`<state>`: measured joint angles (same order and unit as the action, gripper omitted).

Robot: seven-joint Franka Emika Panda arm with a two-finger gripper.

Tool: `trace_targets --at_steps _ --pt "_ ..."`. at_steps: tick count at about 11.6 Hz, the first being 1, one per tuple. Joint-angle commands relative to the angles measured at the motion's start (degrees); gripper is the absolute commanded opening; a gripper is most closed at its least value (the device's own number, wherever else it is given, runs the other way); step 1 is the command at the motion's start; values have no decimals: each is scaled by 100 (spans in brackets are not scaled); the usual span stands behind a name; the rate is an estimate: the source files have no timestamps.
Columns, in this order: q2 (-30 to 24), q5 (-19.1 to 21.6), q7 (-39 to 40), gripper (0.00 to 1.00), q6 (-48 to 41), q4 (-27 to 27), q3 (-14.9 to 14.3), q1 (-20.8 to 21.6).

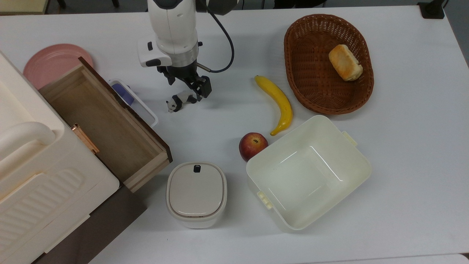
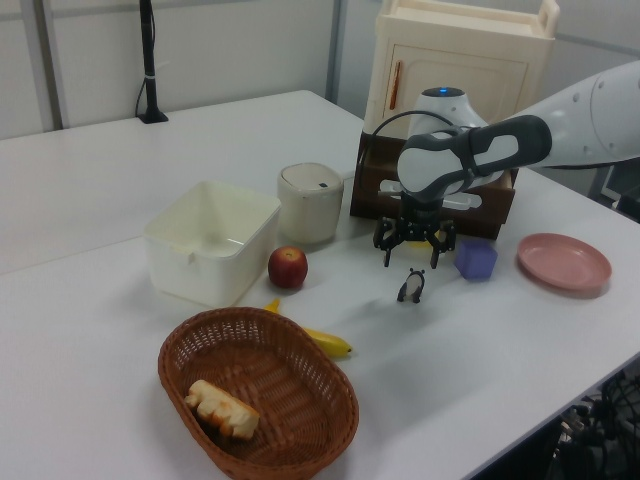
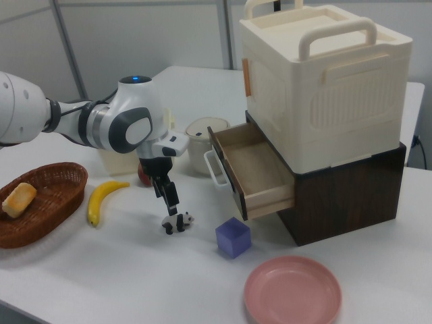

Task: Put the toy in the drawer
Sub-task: 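Move the open gripper over the panda toy and lower it, then close the gripper on the panda toy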

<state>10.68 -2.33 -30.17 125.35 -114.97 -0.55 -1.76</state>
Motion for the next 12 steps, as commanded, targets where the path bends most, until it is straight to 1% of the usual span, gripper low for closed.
trace_targets --at_steps 1,7,12 --pt "179 -92 -129 100 244 1 -24 -35" --pt "452 -101 -121 100 376 115 -24 -114" --pt "558 -197 -121 100 376 116 -15 -140"
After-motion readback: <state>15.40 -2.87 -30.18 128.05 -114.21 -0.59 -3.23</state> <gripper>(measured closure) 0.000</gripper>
